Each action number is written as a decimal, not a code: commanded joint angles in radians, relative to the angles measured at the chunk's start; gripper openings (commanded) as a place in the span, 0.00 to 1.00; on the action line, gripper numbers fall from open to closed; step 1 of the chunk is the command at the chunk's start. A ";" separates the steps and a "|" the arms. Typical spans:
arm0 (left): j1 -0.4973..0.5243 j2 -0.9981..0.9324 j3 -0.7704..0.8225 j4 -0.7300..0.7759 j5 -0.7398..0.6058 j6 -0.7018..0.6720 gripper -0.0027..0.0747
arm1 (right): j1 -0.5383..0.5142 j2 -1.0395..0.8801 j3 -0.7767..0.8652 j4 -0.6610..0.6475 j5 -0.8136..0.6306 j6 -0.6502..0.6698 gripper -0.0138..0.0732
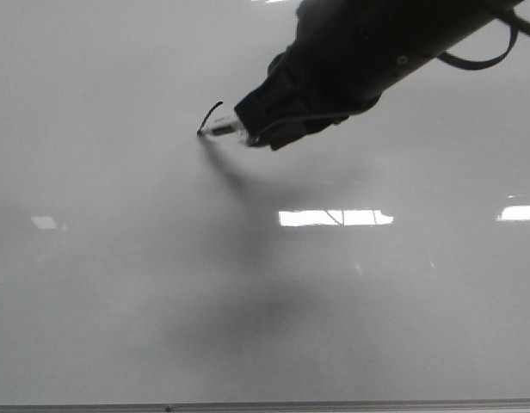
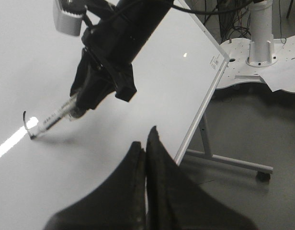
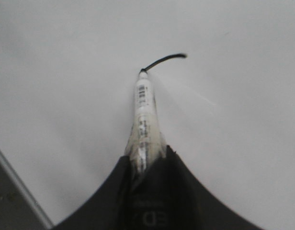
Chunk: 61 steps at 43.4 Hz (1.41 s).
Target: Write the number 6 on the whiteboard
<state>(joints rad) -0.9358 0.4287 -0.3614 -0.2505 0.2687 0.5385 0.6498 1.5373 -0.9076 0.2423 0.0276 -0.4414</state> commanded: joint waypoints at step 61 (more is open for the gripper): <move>-0.001 0.516 -0.389 0.328 0.228 0.007 0.58 | 0.318 -0.407 0.006 -0.308 0.455 -0.154 0.08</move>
<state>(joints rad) -0.9358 0.8944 -0.6894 0.0462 0.5505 0.5451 0.9509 1.1654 -0.8792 -0.0476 0.5361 -0.5809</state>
